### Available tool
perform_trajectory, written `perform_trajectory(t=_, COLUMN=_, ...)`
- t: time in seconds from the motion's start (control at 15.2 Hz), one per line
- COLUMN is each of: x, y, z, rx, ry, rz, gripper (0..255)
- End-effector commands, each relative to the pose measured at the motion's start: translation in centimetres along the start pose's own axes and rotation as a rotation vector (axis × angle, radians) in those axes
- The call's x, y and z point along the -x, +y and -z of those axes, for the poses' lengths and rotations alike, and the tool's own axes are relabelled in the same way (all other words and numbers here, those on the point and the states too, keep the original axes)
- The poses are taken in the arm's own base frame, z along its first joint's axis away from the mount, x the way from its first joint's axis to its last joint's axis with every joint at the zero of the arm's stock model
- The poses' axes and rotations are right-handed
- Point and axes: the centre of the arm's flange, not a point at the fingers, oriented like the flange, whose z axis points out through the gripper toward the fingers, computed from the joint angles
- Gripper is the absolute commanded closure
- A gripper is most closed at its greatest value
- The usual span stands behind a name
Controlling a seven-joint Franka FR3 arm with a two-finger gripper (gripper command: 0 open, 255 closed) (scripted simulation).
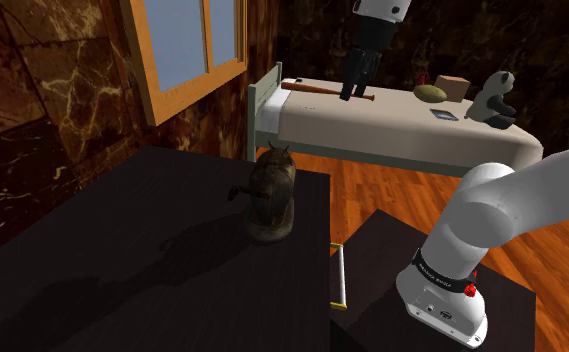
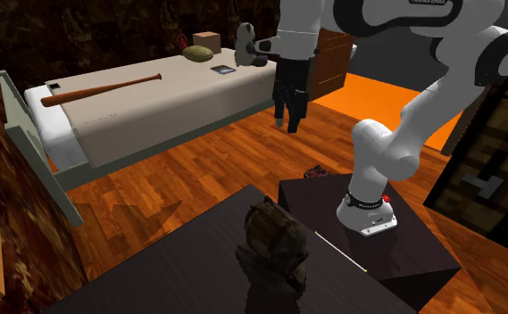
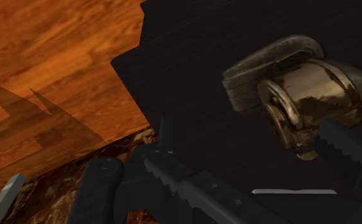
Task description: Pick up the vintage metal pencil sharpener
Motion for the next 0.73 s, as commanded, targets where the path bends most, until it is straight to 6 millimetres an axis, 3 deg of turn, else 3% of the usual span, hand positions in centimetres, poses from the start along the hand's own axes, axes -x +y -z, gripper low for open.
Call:
perform_trajectory(t=0.0, x=0.0, y=0.0, z=0.0, rx=0.0, ry=0.0, rz=0.0, gripper=0)
perform_trajectory(t=0.66, x=-3.8, y=-11.0, z=-6.2, rx=0.006, ry=0.003, rz=0.11, gripper=0)
